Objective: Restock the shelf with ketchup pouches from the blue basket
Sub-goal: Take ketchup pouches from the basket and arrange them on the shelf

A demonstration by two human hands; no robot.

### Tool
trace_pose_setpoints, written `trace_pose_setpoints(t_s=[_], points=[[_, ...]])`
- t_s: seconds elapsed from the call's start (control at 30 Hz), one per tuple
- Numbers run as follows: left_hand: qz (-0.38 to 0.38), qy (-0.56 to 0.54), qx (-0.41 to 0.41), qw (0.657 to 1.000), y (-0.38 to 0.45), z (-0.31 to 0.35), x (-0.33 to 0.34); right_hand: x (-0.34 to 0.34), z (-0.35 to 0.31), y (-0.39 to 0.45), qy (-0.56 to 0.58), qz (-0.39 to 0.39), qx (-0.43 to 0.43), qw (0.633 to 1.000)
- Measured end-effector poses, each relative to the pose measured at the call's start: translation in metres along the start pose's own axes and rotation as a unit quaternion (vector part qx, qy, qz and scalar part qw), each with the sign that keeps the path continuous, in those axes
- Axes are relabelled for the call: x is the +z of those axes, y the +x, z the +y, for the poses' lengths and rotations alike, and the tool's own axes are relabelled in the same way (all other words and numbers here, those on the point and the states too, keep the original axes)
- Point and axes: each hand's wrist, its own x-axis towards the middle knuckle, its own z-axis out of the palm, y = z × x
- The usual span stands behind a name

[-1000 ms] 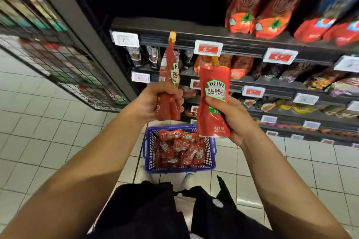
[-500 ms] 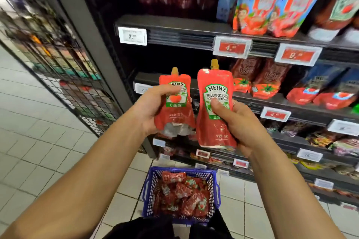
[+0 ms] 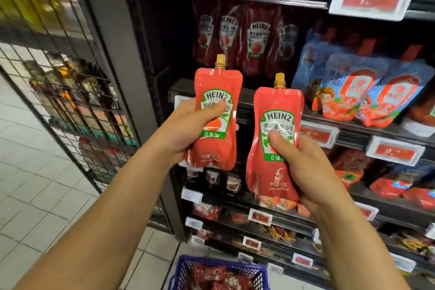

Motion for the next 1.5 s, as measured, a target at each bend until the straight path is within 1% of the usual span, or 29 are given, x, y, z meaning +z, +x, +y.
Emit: trace_pose_setpoints(t_s=[0.13, 0.33, 0.37, 0.43, 0.5, 0.63, 0.8, 0.97, 1.1, 1.13, 1.17, 1.23, 1.33, 1.43, 1.5], points=[[0.007, 0.052, 0.046, 0.998, 0.033, 0.029, -0.023, 0.026, -0.018, 0.026, -0.004, 0.038, -0.021, 0.999], [0.013, 0.080, 0.039, 0.996, 0.080, 0.072, -0.060, 0.060, -0.040, 0.066, -0.028, 0.082, -0.041, 0.995], [0.021, 0.101, 0.050, 0.993, 0.086, 0.076, -0.065, 0.065, -0.041, 0.072, -0.036, 0.089, -0.043, 0.994], [0.064, 0.170, 0.089, 0.979, 0.099, 0.079, -0.073, 0.074, -0.043, 0.082, -0.043, 0.101, -0.039, 0.993], [0.099, 0.199, 0.119, 0.968, 0.110, 0.080, -0.076, 0.080, -0.044, 0.090, -0.043, 0.106, -0.037, 0.993], [0.101, 0.181, 0.119, 0.971, 0.135, 0.082, -0.078, 0.089, -0.047, 0.104, -0.049, 0.125, -0.049, 0.990], [0.097, 0.080, 0.120, 0.985, 0.163, 0.084, -0.073, 0.090, -0.050, 0.122, -0.067, 0.136, -0.064, 0.986], [0.139, 0.089, 0.132, 0.977, 0.185, 0.080, -0.069, 0.083, -0.048, 0.141, -0.105, 0.150, -0.062, 0.981], [0.192, 0.046, 0.114, 0.974, 0.200, 0.075, -0.063, 0.080, -0.049, 0.158, -0.149, 0.169, -0.046, 0.973], [0.198, 0.038, 0.121, 0.972, 0.203, 0.073, -0.061, 0.081, -0.051, 0.162, -0.152, 0.173, -0.038, 0.972], [0.204, 0.035, 0.134, 0.969, 0.205, 0.071, -0.060, 0.080, -0.052, 0.167, -0.160, 0.181, -0.034, 0.970], [0.216, 0.070, 0.168, 0.959, 0.205, 0.067, -0.059, 0.079, -0.056, 0.177, -0.184, 0.202, -0.034, 0.961], [0.196, 0.121, 0.256, 0.939, 0.206, 0.059, -0.059, 0.078, -0.059, 0.192, -0.173, 0.222, -0.042, 0.959], [0.207, 0.122, 0.318, 0.917, 0.210, 0.053, -0.058, 0.078, -0.063, 0.208, -0.170, 0.216, -0.063, 0.959], [0.225, 0.116, 0.339, 0.906, 0.213, 0.049, -0.056, 0.079, -0.066, 0.216, -0.198, 0.210, -0.089, 0.953]])
